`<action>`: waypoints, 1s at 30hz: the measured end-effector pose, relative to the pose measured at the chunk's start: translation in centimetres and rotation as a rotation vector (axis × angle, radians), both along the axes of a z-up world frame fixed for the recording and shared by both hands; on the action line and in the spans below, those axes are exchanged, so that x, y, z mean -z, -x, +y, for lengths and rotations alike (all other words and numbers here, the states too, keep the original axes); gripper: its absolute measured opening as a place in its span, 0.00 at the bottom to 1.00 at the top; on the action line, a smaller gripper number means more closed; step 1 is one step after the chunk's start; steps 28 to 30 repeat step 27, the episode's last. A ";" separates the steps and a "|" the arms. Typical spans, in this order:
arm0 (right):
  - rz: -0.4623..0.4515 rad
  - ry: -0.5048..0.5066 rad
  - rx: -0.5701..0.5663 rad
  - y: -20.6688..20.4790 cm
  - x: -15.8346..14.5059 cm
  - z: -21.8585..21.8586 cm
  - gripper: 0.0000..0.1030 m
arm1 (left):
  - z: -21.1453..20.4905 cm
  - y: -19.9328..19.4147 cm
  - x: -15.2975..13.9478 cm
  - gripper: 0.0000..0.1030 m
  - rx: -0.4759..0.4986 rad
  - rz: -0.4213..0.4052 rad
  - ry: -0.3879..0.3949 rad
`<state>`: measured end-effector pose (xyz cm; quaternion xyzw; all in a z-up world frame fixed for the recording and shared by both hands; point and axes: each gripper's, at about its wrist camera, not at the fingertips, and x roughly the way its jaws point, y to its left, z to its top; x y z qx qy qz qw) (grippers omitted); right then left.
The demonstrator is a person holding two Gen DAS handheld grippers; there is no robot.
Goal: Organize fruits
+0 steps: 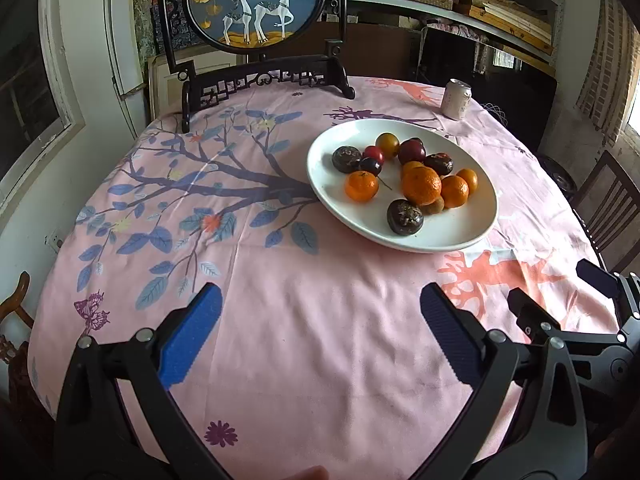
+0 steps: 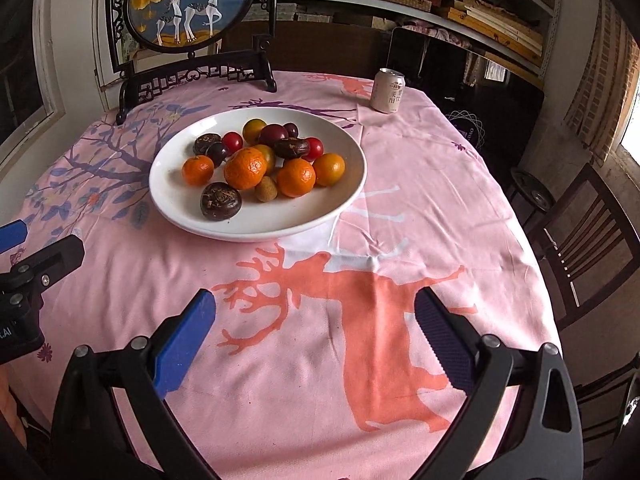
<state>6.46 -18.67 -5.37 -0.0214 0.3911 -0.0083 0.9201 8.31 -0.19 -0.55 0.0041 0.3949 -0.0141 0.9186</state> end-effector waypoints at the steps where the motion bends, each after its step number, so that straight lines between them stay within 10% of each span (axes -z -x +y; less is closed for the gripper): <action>1: -0.001 -0.001 0.000 0.1 -0.1 0.0 0.97 | 0.0 0.1 0.0 0.98 0.001 -0.003 -0.001; 30: -0.008 -0.025 -0.008 0.4 -0.6 0.0 0.97 | -0.1 0.3 -0.2 0.98 0.007 0.005 -0.005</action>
